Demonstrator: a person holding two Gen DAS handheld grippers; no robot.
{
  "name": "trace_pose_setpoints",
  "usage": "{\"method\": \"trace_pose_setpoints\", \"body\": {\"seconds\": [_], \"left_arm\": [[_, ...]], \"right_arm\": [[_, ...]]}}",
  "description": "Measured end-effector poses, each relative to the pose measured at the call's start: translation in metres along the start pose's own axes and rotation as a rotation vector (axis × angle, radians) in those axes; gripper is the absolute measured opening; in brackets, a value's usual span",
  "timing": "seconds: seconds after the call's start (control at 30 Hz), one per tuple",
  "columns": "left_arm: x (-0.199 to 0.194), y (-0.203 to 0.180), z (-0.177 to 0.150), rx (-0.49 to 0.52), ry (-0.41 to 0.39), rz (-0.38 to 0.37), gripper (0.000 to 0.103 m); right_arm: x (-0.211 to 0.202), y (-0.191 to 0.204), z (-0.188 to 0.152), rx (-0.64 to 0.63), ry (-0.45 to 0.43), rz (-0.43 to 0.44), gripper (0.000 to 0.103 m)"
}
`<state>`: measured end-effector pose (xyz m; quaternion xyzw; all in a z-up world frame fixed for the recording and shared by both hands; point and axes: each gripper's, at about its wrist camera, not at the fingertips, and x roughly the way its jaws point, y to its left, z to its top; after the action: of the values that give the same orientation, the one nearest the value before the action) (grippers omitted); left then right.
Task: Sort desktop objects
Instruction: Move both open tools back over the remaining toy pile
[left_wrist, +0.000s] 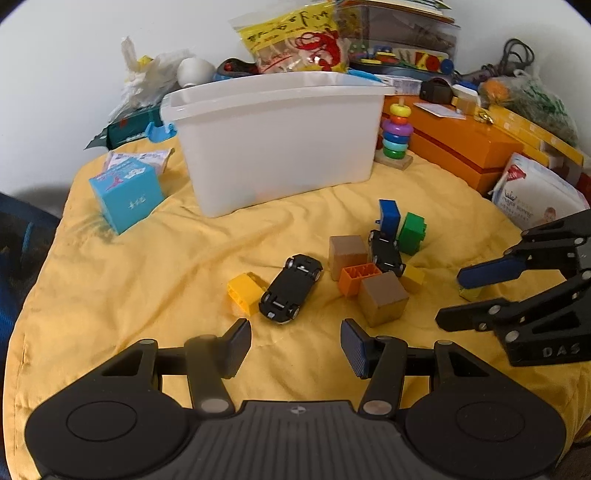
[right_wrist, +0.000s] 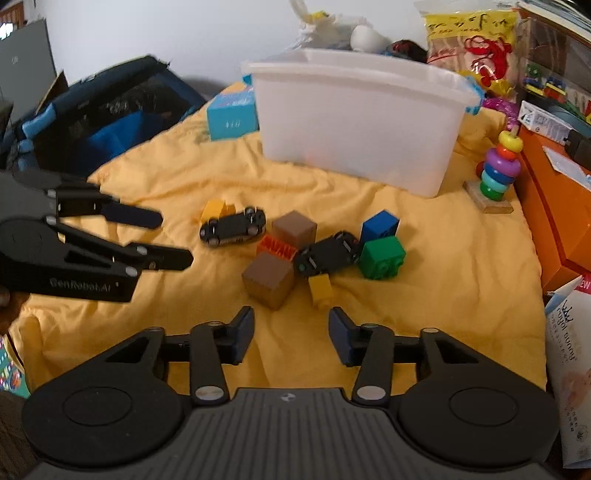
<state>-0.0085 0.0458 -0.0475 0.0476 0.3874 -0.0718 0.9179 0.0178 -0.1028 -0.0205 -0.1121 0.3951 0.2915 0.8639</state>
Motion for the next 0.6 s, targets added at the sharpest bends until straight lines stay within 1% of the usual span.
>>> {"method": "trace_pose_setpoints", "body": {"seconds": [0.03,0.1,0.13,0.23,0.3,0.4,0.43,0.5,0.57,0.6], "left_arm": [[0.002,-0.001,0.001,0.005,0.006,-0.008,0.058],[0.006,-0.001,0.005,0.02,0.013,-0.028,0.058],[0.008,-0.003,0.007,0.037,0.006,-0.027,0.058],[0.02,-0.005,0.015,0.121,-0.005,0.02,0.057],[0.029,-0.003,0.02,0.164,-0.001,0.011,0.055],[0.047,-0.008,0.024,0.246,0.046,-0.019,0.043],[0.052,-0.01,0.023,0.273,0.051,-0.018,0.043],[0.061,-0.012,0.022,0.315,0.061,-0.012,0.038],[0.067,-0.009,0.024,0.317,0.058,-0.018,0.023],[0.069,-0.007,0.026,0.304,0.057,-0.021,0.023]], "right_arm": [[0.001,0.001,-0.001,-0.007,0.005,-0.001,0.045],[0.005,0.004,-0.001,-0.024,0.016,-0.004,0.039],[0.006,0.005,-0.001,-0.031,0.018,-0.007,0.039],[0.006,0.006,0.001,-0.036,0.009,-0.007,0.039],[0.006,0.007,0.002,-0.037,0.007,-0.011,0.04],[0.007,0.008,0.002,-0.031,0.012,-0.009,0.04],[0.007,0.008,0.002,-0.029,0.013,-0.009,0.04],[0.006,0.009,0.002,-0.03,0.013,-0.013,0.04],[0.006,0.01,0.001,-0.029,0.013,-0.02,0.041],[0.006,0.01,0.0,-0.025,0.015,-0.019,0.042]]}}
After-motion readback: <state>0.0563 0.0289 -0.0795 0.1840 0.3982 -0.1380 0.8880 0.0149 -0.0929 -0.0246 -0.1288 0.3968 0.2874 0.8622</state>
